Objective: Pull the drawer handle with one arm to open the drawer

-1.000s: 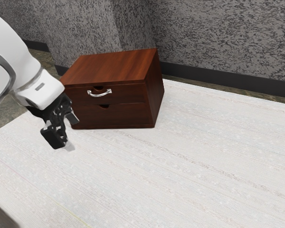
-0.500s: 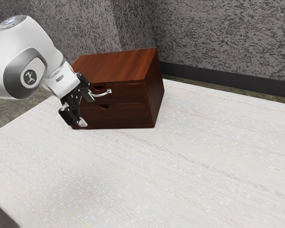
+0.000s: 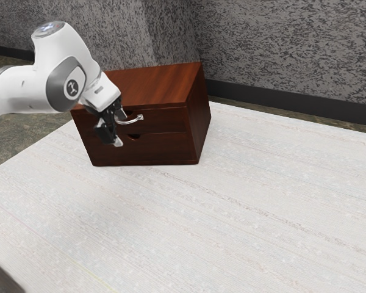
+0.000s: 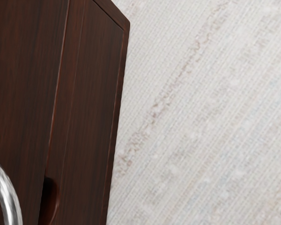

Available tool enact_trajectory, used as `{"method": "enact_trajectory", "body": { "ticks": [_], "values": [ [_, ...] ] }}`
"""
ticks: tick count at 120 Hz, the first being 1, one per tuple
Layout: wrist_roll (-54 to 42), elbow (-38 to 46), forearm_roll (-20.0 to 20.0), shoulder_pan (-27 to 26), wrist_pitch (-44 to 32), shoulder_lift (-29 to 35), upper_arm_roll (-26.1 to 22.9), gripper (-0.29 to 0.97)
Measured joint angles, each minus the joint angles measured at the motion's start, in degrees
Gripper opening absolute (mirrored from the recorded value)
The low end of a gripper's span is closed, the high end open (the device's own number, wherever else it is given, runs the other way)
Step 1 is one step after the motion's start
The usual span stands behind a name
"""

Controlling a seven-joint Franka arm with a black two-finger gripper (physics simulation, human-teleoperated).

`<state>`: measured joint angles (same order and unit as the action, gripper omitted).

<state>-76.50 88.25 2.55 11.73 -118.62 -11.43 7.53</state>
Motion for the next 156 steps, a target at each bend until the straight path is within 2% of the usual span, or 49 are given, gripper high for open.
{"method": "enact_trajectory", "body": {
  "ticks": [11,25,42,74,98,119,156],
  "values": [
    [0.2,-3.5,0.1,0.0,0.1,-2.9,0.1,0.68],
    [0.4,-4.0,0.3,-0.3,0.1,-3.9,0.6,0.68],
    [0.5,0.5,1.0,-0.2,-3.3,-1.1,1.8,0.68],
    [0.4,4.6,1.3,-0.9,-11.9,0.1,1.9,0.68],
    [0.3,9.5,1.4,-1.5,-15.4,2.5,1.9,0.68],
    [0.3,10.0,1.4,-1.4,-17.0,3.0,1.9,0.68],
    [0.2,8.2,2.6,-1.5,-18.3,-0.4,3.0,0.68]
  ]
}}
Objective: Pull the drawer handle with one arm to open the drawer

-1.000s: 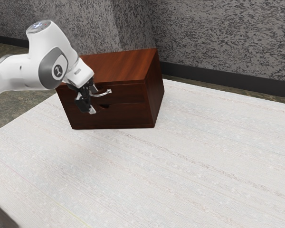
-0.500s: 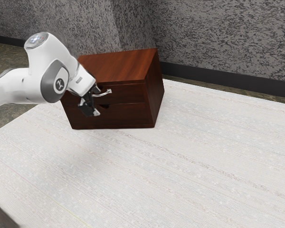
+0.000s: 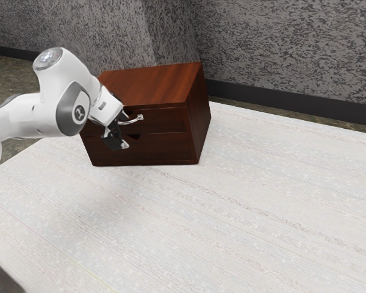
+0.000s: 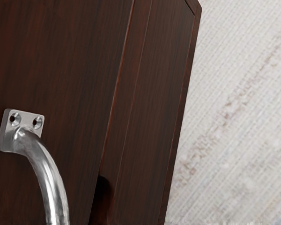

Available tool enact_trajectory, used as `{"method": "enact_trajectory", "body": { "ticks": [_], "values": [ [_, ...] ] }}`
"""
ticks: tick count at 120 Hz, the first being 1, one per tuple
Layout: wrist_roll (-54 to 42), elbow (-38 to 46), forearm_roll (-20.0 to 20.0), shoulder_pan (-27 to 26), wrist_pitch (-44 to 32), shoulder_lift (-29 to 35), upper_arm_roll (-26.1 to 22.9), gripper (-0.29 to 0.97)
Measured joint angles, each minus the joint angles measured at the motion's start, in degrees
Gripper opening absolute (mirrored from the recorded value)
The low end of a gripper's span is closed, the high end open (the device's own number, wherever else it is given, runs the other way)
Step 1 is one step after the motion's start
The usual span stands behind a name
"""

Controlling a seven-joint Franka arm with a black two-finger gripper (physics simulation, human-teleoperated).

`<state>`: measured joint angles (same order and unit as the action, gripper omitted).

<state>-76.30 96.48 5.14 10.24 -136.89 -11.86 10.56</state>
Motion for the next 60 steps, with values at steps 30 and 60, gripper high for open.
{"method": "enact_trajectory", "body": {
  "ticks": [30,60],
  "values": [
    [-0.1,0.2,0.8,-0.7,-0.7,-0.3,0.1,0.68],
    [-0.1,0.4,1.2,-0.8,-1.2,-0.6,0.1,0.68]
  ]
}}
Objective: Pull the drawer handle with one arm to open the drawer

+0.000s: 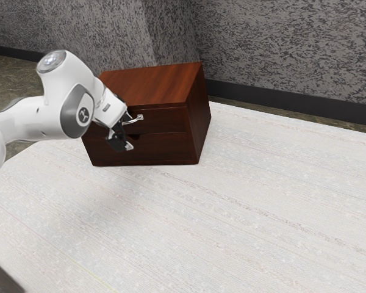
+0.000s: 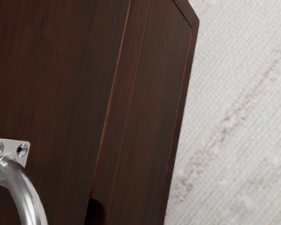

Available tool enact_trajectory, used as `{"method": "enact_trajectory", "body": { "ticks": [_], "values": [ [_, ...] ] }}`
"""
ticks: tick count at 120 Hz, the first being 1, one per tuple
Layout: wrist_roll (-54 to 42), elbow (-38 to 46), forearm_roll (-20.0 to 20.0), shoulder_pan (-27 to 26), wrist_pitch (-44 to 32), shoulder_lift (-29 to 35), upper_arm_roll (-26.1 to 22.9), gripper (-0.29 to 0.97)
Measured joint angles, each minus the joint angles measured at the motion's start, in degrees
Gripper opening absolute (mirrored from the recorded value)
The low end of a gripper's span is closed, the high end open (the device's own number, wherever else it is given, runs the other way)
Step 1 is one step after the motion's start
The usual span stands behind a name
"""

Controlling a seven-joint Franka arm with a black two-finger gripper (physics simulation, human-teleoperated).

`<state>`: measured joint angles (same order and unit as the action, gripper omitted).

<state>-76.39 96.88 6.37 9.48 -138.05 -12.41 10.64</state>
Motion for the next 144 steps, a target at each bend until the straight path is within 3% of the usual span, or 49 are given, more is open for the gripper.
{"method": "enact_trajectory", "body": {
  "ticks": [89,108,144],
  "values": [
    [0.1,5.4,-0.3,0.0,0.3,2.8,-0.4,0.68],
    [0.1,7.1,-0.3,-0.1,0.1,4.9,-0.5,0.58],
    [0.1,11.1,-0.3,0.2,-0.4,9.3,-1.3,0.65]
  ]
}}
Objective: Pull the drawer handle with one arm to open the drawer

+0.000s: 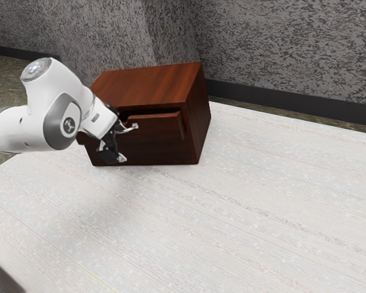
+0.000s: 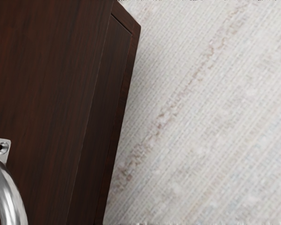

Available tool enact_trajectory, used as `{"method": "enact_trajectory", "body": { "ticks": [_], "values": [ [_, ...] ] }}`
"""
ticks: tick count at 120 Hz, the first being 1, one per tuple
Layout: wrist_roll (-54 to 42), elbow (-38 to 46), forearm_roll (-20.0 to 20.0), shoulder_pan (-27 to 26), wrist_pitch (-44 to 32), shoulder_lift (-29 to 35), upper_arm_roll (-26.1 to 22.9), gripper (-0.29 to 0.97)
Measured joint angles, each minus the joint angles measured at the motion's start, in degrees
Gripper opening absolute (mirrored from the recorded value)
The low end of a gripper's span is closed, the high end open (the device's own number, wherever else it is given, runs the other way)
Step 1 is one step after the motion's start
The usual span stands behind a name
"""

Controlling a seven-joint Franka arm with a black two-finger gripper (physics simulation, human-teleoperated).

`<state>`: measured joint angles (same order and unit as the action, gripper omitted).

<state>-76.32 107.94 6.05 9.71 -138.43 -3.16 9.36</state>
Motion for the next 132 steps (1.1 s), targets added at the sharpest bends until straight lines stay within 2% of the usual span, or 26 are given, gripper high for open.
{"method": "enact_trajectory", "body": {
  "ticks": [106,132],
  "values": [
    [0.1,18.3,-0.2,0.0,-3.5,15.6,-0.9,0.68],
    [0.1,20.4,-0.3,0.3,-3.6,17.1,-1.0,0.68]
  ]
}}
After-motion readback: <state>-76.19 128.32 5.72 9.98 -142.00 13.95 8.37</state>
